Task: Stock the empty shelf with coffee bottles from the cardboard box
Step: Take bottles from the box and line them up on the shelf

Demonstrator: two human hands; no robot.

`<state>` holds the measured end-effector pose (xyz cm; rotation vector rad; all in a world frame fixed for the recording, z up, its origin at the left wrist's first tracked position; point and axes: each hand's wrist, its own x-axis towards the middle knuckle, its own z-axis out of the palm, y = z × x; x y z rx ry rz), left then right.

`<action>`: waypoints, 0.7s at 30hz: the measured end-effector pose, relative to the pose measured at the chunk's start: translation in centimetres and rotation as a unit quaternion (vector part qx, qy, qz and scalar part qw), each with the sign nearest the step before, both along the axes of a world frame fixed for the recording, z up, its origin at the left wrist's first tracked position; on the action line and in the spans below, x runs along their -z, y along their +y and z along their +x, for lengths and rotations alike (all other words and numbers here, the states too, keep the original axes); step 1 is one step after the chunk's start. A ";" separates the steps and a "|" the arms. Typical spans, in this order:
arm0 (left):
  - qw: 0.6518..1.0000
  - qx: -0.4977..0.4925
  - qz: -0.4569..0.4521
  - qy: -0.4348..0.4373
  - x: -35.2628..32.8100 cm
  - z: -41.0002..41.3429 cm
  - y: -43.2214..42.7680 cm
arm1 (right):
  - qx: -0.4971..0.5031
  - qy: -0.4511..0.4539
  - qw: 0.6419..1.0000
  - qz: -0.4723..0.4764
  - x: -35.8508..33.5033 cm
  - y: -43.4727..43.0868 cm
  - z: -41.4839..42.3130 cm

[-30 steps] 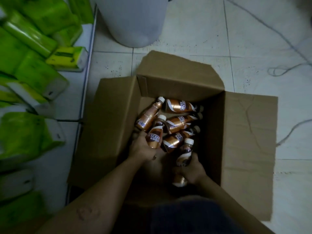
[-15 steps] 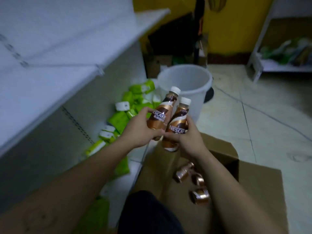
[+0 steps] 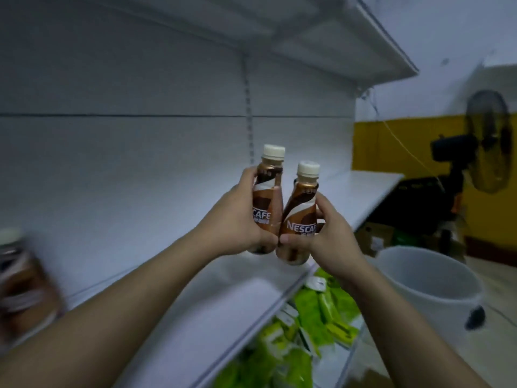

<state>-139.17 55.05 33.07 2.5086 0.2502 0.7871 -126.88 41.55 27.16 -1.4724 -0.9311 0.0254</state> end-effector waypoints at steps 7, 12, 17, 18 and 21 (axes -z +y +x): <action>0.990 -0.140 -0.022 0.022 0.7 -11.4 7.9 | -0.123 -0.005 0.988 -0.095 -0.5 12.2 -8.0; 0.961 -0.262 -0.050 0.076 3.5 -15.1 12.1 | -0.153 -0.017 0.975 -0.158 1.5 18.4 -11.7; 0.957 -0.283 -0.045 0.036 1.9 -15.8 14.7 | -0.188 -0.025 0.964 -0.185 1.5 20.9 -12.1; 0.957 -0.288 -0.035 0.030 1.1 -15.8 15.0 | -0.196 -0.035 0.961 -0.193 1.4 21.1 -12.0; 0.949 -0.295 0.064 0.092 -1.3 -16.1 15.8 | -0.185 -0.086 0.950 -0.238 0.8 21.4 -11.9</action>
